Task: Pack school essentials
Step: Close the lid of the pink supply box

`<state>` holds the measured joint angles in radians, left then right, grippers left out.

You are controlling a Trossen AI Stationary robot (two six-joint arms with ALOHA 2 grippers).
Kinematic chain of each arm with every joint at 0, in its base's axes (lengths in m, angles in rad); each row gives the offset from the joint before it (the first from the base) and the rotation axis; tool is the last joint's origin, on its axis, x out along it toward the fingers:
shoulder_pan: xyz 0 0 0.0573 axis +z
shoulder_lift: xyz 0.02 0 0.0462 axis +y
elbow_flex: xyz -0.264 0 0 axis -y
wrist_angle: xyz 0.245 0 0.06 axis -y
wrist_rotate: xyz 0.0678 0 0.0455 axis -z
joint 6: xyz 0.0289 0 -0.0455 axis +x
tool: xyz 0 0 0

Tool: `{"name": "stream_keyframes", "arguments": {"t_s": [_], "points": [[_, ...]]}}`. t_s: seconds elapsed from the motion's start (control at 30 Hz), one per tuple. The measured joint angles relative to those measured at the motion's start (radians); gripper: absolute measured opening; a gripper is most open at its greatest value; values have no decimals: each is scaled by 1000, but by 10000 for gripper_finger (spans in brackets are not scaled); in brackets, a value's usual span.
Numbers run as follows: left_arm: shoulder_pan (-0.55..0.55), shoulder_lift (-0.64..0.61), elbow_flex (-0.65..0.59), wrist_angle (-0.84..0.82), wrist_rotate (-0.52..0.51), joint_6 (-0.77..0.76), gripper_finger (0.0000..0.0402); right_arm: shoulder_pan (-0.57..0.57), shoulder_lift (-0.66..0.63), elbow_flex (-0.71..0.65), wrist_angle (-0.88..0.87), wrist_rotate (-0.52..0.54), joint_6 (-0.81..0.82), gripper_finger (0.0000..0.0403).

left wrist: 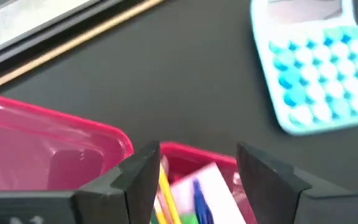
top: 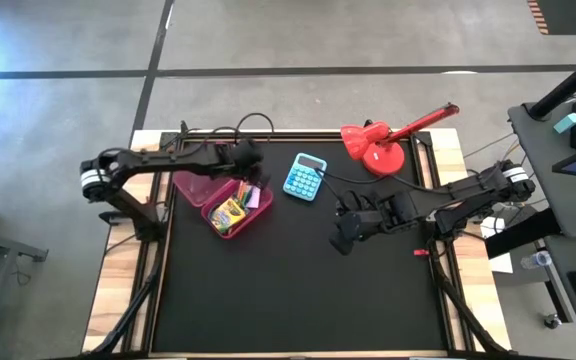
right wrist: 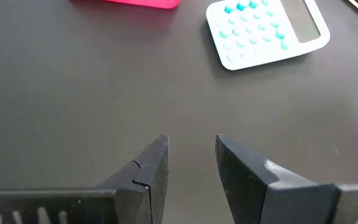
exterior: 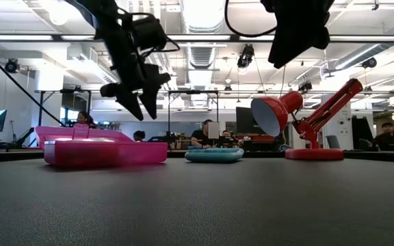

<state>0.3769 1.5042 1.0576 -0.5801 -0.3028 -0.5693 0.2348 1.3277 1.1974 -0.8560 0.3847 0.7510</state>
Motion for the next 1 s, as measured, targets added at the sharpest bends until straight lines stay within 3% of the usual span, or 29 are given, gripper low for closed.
{"name": "stream_keyframes", "arguments": {"t_s": [0.67, 1.0], "points": [[54, 157, -18, 59, 23, 0, 193, 0, 0, -67, 1, 0, 9, 123], [36, 141, -19, 57, 179, 1, 193, 0, 0, -67, 1, 0, 8, 123]]}}
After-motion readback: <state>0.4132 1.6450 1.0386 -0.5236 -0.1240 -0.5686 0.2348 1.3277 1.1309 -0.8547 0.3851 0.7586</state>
